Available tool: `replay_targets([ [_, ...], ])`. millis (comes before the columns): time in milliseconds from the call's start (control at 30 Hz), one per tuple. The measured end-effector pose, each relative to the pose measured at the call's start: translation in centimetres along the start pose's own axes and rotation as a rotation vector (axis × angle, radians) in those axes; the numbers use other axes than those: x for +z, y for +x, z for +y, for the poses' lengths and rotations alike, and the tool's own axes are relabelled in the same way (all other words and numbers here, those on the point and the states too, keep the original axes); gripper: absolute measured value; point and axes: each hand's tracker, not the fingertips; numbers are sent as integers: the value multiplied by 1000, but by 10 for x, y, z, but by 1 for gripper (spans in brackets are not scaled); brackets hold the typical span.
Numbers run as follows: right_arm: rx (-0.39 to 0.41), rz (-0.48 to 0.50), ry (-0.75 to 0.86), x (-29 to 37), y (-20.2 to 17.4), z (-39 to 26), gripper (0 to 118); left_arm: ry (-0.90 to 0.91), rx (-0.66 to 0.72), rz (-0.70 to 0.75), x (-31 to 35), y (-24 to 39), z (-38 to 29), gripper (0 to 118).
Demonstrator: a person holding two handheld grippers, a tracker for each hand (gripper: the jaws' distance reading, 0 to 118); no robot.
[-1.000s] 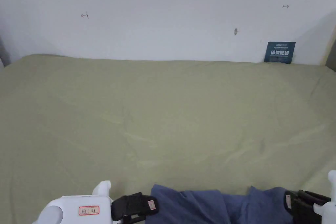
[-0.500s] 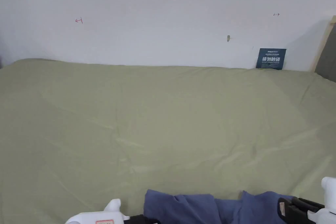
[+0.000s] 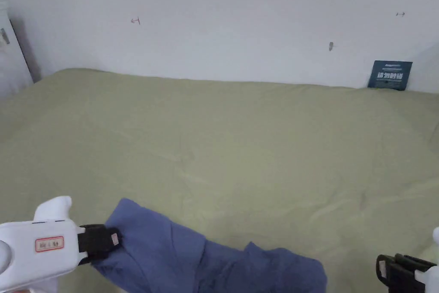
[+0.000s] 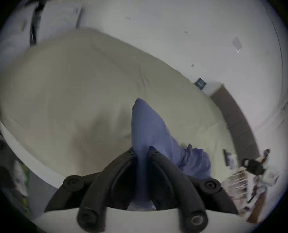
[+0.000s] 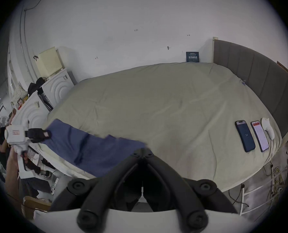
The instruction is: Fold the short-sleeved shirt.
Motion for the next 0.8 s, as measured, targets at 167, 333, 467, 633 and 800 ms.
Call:
replay_targets([
  [167,15,20,-10,-7,-7,1,1,-2,-174,14,17,40,3,10],
  [333,14,29,-14,-3,-6,-2,1,-88,-257,-198,-17,118,-21,10],
  [467,-3,3,-12,6,5,-8,1,-223,-294,-288,-70,158,-45,10],
  [633,-25,-21,-10,9,15,-15,1,-396,-246,-395,-121,172,-76,10],
  [800,-27,-20,-8,8,17,-14,1,-374,-113,-484,-121,158,-83,91],
])
